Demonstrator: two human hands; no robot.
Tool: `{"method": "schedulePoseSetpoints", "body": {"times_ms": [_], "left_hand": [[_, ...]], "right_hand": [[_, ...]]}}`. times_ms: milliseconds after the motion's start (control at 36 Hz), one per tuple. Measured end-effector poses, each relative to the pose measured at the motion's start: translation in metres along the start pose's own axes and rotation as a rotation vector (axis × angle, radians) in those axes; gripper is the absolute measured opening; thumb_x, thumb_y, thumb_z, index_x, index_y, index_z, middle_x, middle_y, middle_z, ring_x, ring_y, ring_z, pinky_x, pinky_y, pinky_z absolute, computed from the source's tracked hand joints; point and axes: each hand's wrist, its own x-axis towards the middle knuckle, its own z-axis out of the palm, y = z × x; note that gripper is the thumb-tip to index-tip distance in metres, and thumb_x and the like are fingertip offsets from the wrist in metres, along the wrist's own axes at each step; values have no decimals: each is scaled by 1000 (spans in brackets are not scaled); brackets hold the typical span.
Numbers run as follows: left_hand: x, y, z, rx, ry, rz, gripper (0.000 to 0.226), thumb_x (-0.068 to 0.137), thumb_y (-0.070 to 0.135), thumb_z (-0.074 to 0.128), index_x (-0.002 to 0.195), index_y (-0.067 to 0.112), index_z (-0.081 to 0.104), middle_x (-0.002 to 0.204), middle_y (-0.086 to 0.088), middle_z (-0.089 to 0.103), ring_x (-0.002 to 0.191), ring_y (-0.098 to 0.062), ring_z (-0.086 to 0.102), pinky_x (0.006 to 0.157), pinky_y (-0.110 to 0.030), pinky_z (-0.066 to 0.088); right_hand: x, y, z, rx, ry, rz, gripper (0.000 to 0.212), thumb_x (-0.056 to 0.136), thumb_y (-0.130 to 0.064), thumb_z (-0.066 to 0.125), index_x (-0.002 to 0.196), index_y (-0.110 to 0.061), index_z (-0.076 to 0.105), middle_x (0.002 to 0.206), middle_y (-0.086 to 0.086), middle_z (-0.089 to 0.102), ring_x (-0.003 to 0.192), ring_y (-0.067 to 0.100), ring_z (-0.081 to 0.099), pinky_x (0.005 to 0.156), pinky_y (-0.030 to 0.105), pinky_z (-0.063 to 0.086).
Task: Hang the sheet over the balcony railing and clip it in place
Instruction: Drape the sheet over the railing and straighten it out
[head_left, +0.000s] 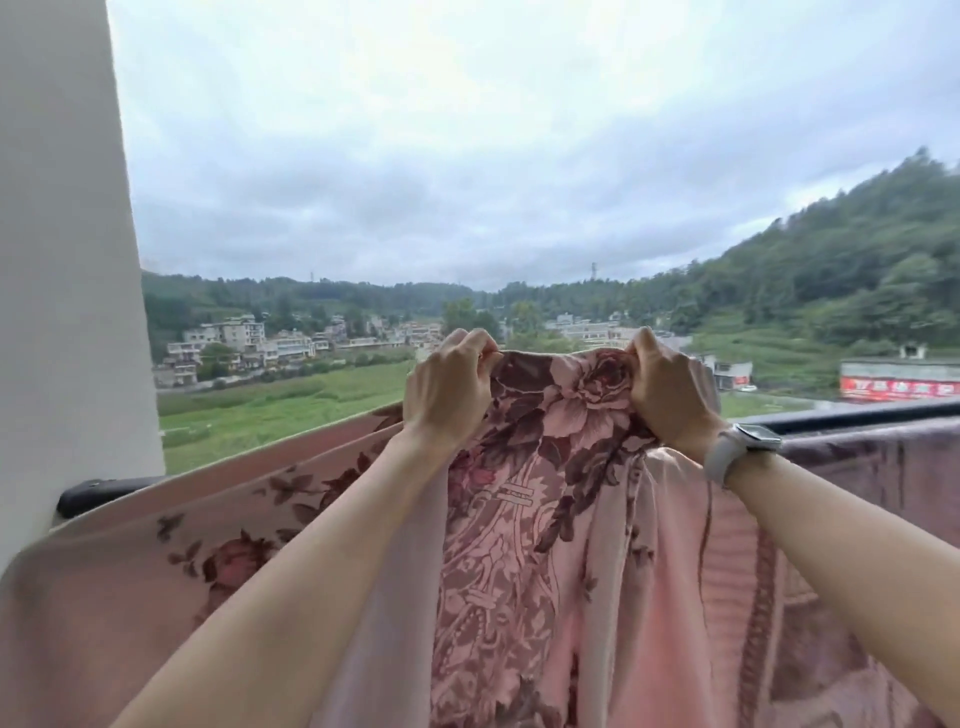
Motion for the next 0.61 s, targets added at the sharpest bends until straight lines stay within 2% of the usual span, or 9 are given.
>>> {"method": "schedulePoseSetpoints", "body": {"times_ms": [83, 167, 278, 333, 417, 472, 556, 611], "left_hand": [[-1, 23, 30, -16, -7, -27, 16, 92, 17, 53, 101, 7, 62, 100, -7, 66, 75, -19, 60, 61, -22, 42], [0, 45, 56, -53, 13, -51, 17, 92, 19, 53, 102, 8, 62, 101, -6, 66, 71, -16, 58, 59, -19, 40], [10, 85, 89, -106, 51, -82, 13, 92, 19, 54, 99, 12, 62, 99, -2, 67, 75, -14, 57, 64, -21, 40], [19, 111, 107, -135, 66, -80, 12, 92, 20, 54, 97, 13, 62, 98, 1, 66, 75, -10, 54, 62, -15, 36], [31, 156, 141, -181, 49, -58, 12, 92, 21, 54, 96, 14, 62, 96, 3, 66, 75, -6, 51, 58, -10, 31], [38, 184, 167, -215, 23, -63, 10, 92, 19, 54, 96, 14, 62, 95, 3, 66, 75, -7, 51, 59, -10, 32], [44, 224, 204, -295, -26, -79, 11, 92, 18, 55, 98, 14, 62, 97, 1, 66, 77, -9, 55, 67, -19, 40], [43, 248, 226, -325, -72, -47, 11, 91, 20, 56, 98, 14, 62, 98, 1, 66, 81, -14, 59, 70, -25, 43]], "right_hand": [[-6, 32, -7, 6, 24, -21, 9, 94, -8, 39, 96, -2, 46, 65, 15, 57, 50, 24, 48, 46, 26, 28], [-1, 65, -14, 62, 58, -67, 10, 95, -8, 41, 96, -1, 48, 63, 17, 58, 51, 29, 55, 42, 21, 20], [8, 120, -27, 89, 56, -129, 14, 94, -11, 44, 99, 1, 49, 58, 17, 59, 44, 24, 50, 42, 21, 23], [10, 154, -35, 73, 66, -136, 13, 91, -9, 49, 97, 2, 50, 56, 19, 59, 43, 26, 51, 40, 19, 20], [10, 210, -49, 39, 70, -94, 8, 91, -6, 48, 96, 0, 50, 58, 21, 60, 46, 32, 56, 40, 18, 18], [11, 247, -57, 19, 76, -56, 8, 92, -8, 45, 95, -1, 49, 59, 21, 60, 48, 34, 57, 40, 22, 23], [8, 298, -65, -36, 84, 40, 11, 94, -10, 41, 95, -3, 48, 60, 21, 61, 50, 33, 57, 46, 30, 32], [3, 326, -68, -79, 92, 122, 11, 95, -11, 39, 94, -4, 49, 59, 19, 61, 47, 28, 51, 45, 27, 28]]}}
